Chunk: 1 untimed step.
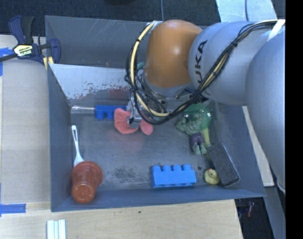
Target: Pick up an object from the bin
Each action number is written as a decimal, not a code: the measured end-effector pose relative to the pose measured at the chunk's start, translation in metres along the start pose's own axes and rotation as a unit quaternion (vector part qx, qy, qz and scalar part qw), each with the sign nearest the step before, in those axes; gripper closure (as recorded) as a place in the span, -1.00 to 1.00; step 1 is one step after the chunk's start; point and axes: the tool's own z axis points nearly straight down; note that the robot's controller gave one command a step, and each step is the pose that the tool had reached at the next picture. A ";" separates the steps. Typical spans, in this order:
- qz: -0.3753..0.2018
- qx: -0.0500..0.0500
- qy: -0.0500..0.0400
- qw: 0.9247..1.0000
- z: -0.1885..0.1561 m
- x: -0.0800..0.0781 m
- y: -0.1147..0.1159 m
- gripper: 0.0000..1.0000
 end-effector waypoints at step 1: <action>-0.016 0.001 0.002 1.000 -0.075 -0.003 -0.005 1.00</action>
Offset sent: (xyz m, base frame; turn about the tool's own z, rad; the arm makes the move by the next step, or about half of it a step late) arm -0.0246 -0.0060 0.1558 -0.0228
